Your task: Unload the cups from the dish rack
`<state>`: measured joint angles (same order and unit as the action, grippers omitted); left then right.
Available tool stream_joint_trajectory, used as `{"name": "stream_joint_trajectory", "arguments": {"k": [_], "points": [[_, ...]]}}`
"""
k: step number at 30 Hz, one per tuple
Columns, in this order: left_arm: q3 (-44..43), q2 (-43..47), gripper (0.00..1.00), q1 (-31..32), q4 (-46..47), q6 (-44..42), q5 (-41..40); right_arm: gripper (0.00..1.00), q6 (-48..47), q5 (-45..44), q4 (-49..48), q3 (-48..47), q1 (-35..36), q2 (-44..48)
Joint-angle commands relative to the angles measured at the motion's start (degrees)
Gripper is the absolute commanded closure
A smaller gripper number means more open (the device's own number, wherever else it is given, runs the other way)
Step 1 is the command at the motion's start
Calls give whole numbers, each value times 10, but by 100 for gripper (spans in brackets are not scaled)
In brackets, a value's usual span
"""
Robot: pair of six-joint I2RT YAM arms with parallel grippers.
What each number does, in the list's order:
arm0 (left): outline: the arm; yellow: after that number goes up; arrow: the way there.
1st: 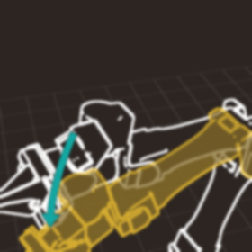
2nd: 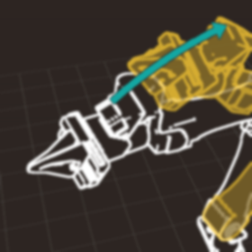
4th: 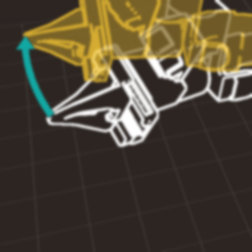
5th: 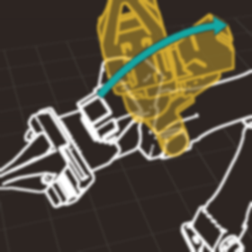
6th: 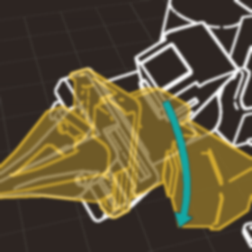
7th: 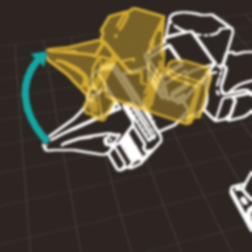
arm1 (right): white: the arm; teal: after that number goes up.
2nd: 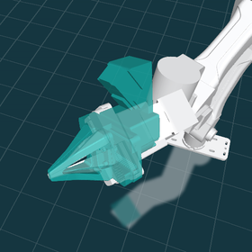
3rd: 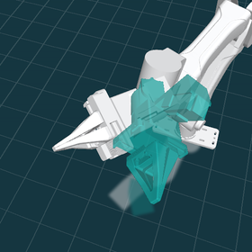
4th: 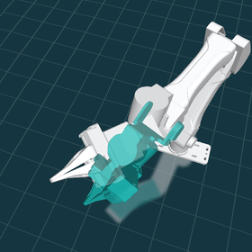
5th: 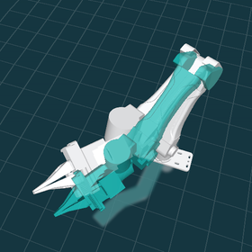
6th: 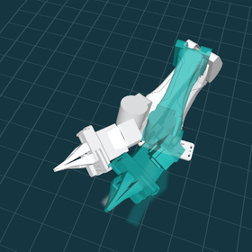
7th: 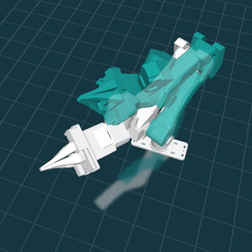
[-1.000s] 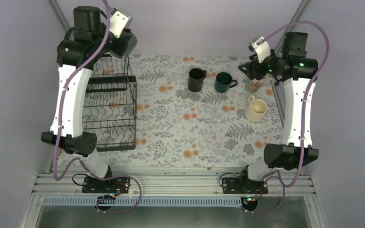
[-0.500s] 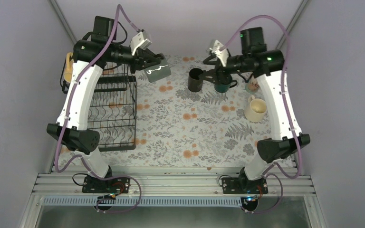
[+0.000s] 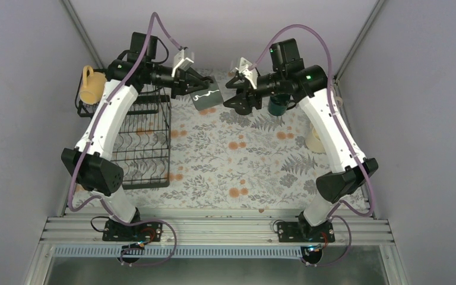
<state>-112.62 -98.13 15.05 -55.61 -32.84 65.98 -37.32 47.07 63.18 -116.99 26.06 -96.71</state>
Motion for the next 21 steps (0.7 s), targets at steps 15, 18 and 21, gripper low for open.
{"name": "stream_joint_trajectory", "arguments": {"k": [15, 18, 21], "points": [[43, 59, 98, 24, 168, 52, 95, 32, 18, 13, -27, 23, 32, -9], [43, 59, 98, 26, 161, 50, 90, 32, 18, 4, -33, 34, 32, -3], [39, 61, 97, 27, 132, 29, 72, 32, 19, -8, -37, 45, 32, 9]]}}
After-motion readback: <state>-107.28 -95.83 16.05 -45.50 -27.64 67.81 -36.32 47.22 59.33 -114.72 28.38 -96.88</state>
